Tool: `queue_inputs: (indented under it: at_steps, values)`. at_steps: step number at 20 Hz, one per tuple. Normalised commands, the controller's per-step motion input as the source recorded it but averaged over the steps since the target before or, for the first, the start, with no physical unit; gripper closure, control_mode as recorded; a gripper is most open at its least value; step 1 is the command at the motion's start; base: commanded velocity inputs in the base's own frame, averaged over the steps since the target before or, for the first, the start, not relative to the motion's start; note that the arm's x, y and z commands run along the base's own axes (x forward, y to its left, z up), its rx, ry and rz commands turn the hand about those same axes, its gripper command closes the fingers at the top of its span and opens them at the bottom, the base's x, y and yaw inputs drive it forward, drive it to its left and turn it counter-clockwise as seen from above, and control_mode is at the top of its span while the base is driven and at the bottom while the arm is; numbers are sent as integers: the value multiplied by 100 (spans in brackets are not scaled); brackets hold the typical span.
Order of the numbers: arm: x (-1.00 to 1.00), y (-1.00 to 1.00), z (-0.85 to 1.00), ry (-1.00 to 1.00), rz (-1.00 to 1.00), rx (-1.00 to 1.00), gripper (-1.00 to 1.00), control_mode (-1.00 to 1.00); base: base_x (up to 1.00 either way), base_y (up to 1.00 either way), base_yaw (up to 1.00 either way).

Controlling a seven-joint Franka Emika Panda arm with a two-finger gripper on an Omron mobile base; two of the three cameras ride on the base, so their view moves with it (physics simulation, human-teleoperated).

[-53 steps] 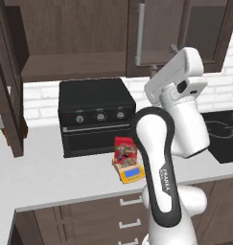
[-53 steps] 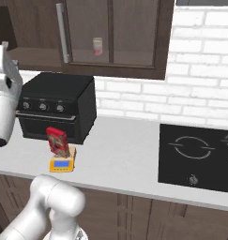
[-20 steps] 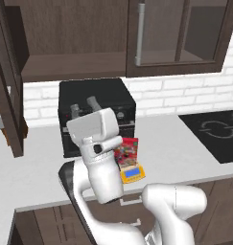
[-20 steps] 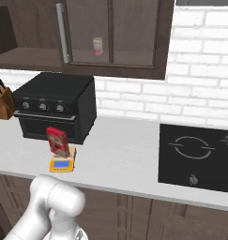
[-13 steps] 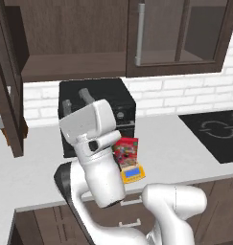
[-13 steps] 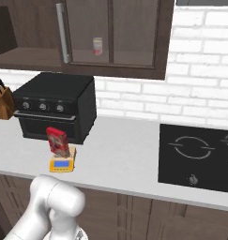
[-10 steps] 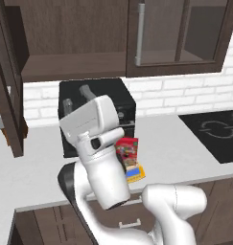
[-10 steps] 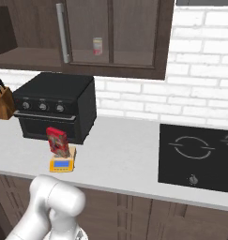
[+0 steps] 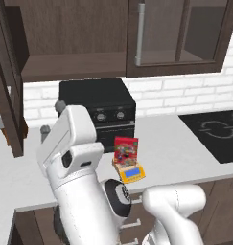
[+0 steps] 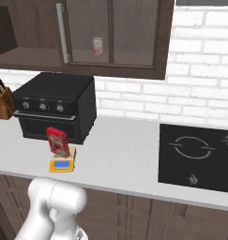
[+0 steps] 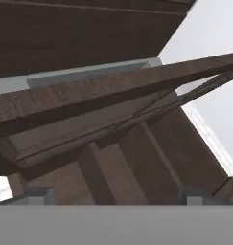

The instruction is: Pick the cereal and place it on the digital scale for weighing, and close the cabinet.

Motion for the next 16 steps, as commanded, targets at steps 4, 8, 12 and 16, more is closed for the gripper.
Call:
queue_inputs:
  at_steps: [4, 8, 12, 16]
  values:
    - [-43, 85, -90, 2, -5, 12, -100, -100, 0, 0, 0]
    - [5, 75, -46, 1, -11, 2, -100, -100, 0, 0, 0]
    - [45, 67, -17, 7, -15, 0, -100, -100, 0, 0, 0]
    - [51, 46, 0, 5, -16, -3, -100, -100, 0, 0, 0]
